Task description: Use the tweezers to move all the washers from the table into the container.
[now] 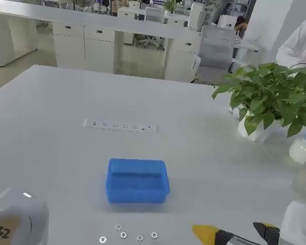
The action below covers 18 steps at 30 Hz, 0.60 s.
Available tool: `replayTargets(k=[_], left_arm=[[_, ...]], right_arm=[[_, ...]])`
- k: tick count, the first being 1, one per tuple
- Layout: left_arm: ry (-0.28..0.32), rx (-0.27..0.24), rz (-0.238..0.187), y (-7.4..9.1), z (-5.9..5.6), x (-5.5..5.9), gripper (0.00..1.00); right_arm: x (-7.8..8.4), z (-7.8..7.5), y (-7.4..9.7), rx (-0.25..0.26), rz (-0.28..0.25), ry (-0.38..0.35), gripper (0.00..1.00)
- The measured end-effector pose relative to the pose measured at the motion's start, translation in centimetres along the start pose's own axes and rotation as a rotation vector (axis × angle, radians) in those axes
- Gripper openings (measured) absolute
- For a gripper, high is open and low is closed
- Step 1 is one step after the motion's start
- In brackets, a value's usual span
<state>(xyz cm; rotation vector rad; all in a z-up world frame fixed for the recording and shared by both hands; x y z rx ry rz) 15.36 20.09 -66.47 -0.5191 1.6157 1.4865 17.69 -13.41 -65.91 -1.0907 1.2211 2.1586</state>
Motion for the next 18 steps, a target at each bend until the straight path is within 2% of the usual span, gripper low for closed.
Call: replayTargets(k=[10,18], left_arm=[[0.025,0.005,-0.007,0.12,0.13,-0.04,0.99],[0.019,0.008,-0.005,0.14,0.06,-0.10,0.99]], right_arm=[[0.10,-0.11,0.00,0.002,0.005,0.002,0.92],[0.24,-0.12,0.02,0.003,0.013,0.002,0.92]])
Point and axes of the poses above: the centre of the closed fingertips' face, and the gripper's own axes: y roughly backward along the fingers, z roughly to its left, x roughly out of its underside, the point moved 10 cm from there along y, roughly backward along the fingers, and after that the axes turned 7 degrees about -x, right-handed, at the moved point
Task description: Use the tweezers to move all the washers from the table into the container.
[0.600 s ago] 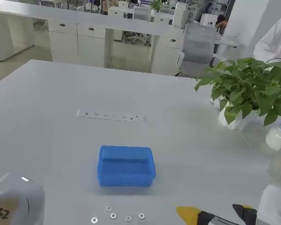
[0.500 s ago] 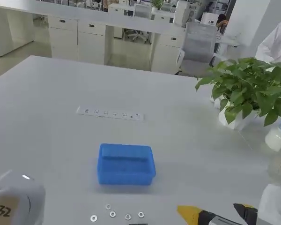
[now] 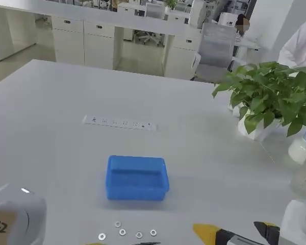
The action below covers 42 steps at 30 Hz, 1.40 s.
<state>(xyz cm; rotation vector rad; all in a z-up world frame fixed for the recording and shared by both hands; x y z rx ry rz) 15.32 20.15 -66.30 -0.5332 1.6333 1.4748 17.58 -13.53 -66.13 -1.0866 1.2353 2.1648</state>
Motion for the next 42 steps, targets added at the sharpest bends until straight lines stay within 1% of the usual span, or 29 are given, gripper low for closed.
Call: replayTargets(k=[4,8,16,24,30,36,38,41,42], left_arm=[[-0.002,0.000,0.001,0.01,0.04,-0.02,0.99],[-0.004,0.000,0.001,0.01,0.11,-0.04,0.99],[0.000,0.000,0.003,-0.12,0.07,-0.04,0.99],[-0.007,0.002,0.014,-0.15,-0.12,-0.06,0.99],[-0.013,0.006,0.014,-0.08,-0.40,-0.10,0.99],[-0.020,0.011,0.009,-0.09,-0.57,0.03,0.99],[-0.024,0.020,0.005,-0.12,-0.56,0.06,0.99],[-0.046,0.056,-0.003,-0.21,-0.62,0.01,0.99],[-0.055,0.070,-0.003,-0.24,-0.64,-0.01,0.96]], right_arm=[[-0.12,-0.01,0.04,-0.002,-0.015,-0.003,0.93],[-0.10,-0.10,0.00,0.004,-0.007,0.002,0.92],[0.02,-0.01,-0.08,-0.003,-0.005,-0.003,0.93],[-0.26,-0.06,-0.14,-0.013,0.005,0.009,0.92],[-0.62,0.24,-0.23,-0.034,-0.011,0.017,0.93],[-0.72,0.28,-0.37,-0.047,-0.007,0.030,0.93],[-0.75,0.27,-0.27,-0.046,-0.010,0.031,0.93],[-0.65,0.16,-0.18,-0.048,-0.017,0.023,0.92],[-0.54,0.15,-0.15,-0.047,-0.016,0.020,0.92]])
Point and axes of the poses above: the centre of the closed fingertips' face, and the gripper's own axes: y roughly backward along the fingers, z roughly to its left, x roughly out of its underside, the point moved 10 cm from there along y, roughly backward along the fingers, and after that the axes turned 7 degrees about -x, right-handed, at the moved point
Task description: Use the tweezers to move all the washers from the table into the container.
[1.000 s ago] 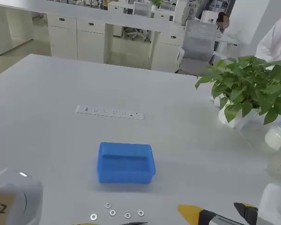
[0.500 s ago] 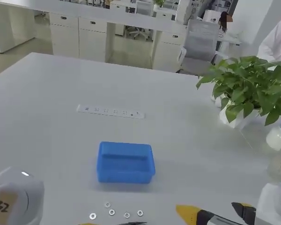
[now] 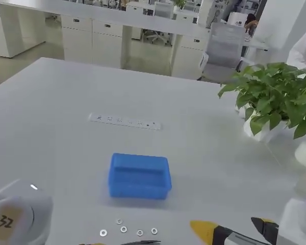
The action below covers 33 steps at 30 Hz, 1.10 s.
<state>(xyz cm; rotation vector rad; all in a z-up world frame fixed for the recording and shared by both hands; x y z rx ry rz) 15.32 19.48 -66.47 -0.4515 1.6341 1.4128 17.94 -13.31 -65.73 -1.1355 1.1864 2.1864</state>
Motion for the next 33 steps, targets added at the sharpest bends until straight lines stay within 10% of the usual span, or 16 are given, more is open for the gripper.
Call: replayTargets(k=[16,33], left_arm=[[-0.234,0.373,0.111,-5.1,-0.8,0.3,0.41],[-0.359,0.465,0.220,-11.2,-1.4,2.4,0.19]], right_arm=[[1.4,-0.5,0.5,0.054,0.009,-0.048,0.91],[0.5,0.2,-0.8,0.047,0.059,-0.011,0.90]])
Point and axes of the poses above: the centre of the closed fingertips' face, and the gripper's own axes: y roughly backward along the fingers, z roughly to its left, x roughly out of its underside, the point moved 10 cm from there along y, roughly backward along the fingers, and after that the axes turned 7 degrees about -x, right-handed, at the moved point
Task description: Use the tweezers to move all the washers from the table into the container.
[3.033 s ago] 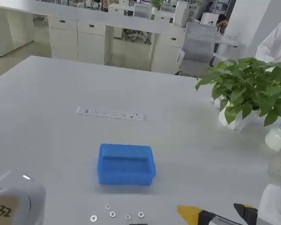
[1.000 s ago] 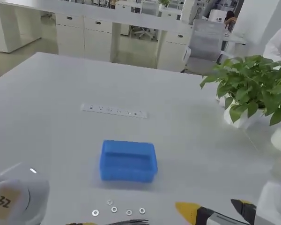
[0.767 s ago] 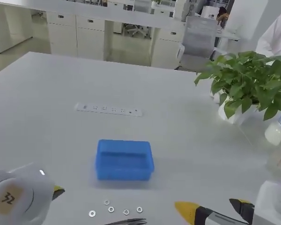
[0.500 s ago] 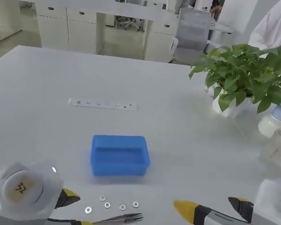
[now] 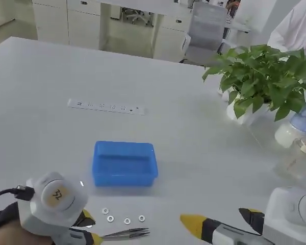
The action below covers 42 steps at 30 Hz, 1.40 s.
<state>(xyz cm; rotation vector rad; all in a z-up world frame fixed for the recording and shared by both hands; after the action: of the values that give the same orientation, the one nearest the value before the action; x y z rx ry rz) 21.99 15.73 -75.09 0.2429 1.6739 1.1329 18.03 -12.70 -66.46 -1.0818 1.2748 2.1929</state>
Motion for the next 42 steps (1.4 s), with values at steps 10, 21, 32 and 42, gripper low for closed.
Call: replayTargets(k=[10,21,32,42], left_arm=[[-0.066,0.009,0.058,-2.3,0.1,1.2,0.10],[-0.117,0.006,0.031,-2.8,-0.1,1.4,0.00],[-0.070,0.015,-0.063,-0.1,-0.9,-0.4,0.00],[-0.053,-0.014,-0.154,3.6,-2.3,-2.0,0.00]], right_arm=[[-0.1,0.3,-0.4,-0.015,0.036,0.041,0.90],[0.1,1.3,-1.3,-0.047,0.058,0.070,0.88],[1.1,5.3,-4.1,-0.251,0.174,0.245,0.70],[2.5,8.1,-8.5,-0.389,0.274,0.387,0.43]])
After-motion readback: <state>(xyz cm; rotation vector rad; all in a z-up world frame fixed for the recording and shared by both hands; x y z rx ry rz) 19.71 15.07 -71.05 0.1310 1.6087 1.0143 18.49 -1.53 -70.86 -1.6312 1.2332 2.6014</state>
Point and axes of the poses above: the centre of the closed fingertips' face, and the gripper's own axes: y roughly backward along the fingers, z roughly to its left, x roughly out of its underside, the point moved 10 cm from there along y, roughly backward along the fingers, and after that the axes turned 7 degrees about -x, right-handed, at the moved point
